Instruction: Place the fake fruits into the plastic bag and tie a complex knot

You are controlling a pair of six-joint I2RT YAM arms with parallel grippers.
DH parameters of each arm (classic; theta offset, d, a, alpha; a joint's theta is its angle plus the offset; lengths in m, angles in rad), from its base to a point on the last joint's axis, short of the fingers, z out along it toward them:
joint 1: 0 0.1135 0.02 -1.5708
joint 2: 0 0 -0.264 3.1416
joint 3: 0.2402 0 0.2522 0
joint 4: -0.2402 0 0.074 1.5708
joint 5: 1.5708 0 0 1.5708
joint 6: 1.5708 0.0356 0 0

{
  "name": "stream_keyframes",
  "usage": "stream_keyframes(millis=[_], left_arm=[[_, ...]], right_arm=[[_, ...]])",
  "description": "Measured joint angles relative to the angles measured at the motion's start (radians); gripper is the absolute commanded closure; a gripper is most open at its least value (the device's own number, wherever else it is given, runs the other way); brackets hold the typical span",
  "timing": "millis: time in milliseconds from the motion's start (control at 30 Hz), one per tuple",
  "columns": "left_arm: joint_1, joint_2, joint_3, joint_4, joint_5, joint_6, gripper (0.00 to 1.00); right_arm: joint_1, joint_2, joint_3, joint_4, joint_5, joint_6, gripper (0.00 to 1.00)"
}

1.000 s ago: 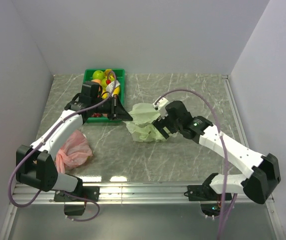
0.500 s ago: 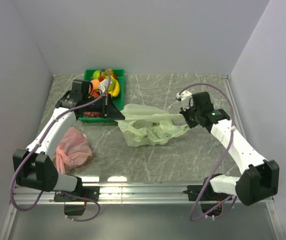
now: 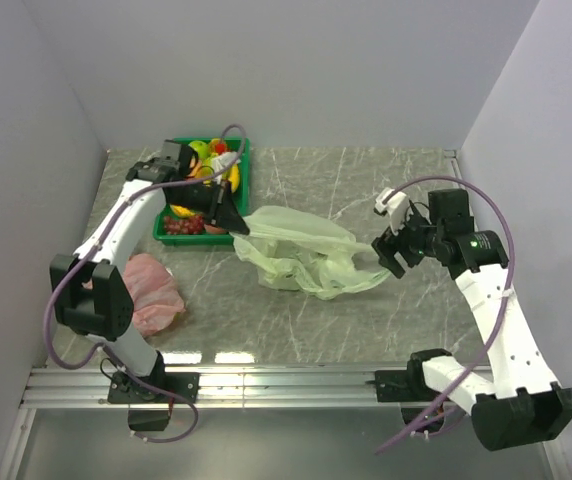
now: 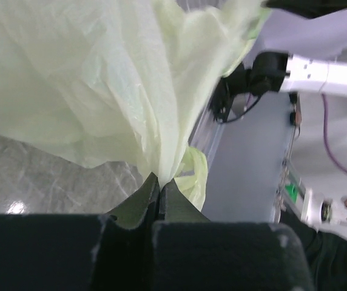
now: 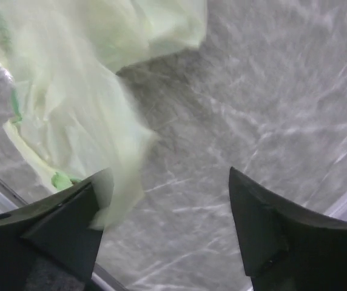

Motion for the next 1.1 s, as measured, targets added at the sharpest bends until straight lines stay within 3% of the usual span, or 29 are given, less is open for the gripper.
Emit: stream_keyframes(millis=[167, 367, 533, 700, 733, 800, 833, 867, 967, 1000, 1033, 1100], left_arm=[[-0.131, 0.040, 0.017, -0.019, -0.006, -0.002, 0.99], [-0.207, 0.035, 0.002, 0.086, 0.006, -0.167, 0.99], [-0.192, 0.039, 0.008, 0.127, 0.043, -0.252, 0.96], [-0.195, 0.106, 0.085, 0.065, 0.106, -0.201, 0.94], [-0.195, 0.127, 0.111, 0.030, 0.118, -0.171, 0.93], [-0.197, 0.188, 0.182, -0.080, 0.142, -0.072, 0.91], [-0.197, 0.221, 0.219, -0.142, 0.151, -0.017, 0.85], [-0.197, 0.256, 0.252, -0.194, 0.160, 0.036, 0.79], [-0.188, 0.292, 0.269, -0.235, 0.161, 0.080, 0.65], [-0.181, 0.283, 0.256, -0.205, 0.143, 0.050, 0.56], [-0.174, 0.256, 0.222, -0.127, 0.119, 0.011, 0.37], [-0.157, 0.166, 0.140, 0.002, 0.048, -0.076, 0.20]], right_arm=[[0.201, -0.002, 0.128, 0.009, 0.004, 0.103, 0.06], [0.398, 0.013, 0.202, 0.116, 0.072, 0.243, 0.02], [0.515, 0.037, 0.100, 0.205, 0.152, 0.284, 0.01], [0.561, 0.063, -0.073, 0.288, 0.254, 0.280, 0.01], [0.565, 0.080, -0.098, 0.310, 0.284, 0.279, 0.12], [0.566, 0.126, -0.122, 0.338, 0.334, 0.270, 0.50], [0.565, 0.144, -0.124, 0.344, 0.344, 0.274, 0.91], [0.562, 0.161, -0.123, 0.350, 0.345, 0.274, 1.00], [0.548, 0.173, -0.114, 0.334, 0.325, 0.314, 1.00], [0.543, 0.171, -0.106, 0.321, 0.311, 0.325, 1.00], [0.534, 0.165, -0.095, 0.311, 0.290, 0.345, 1.00], [0.507, 0.147, -0.078, 0.290, 0.259, 0.380, 1.00]])
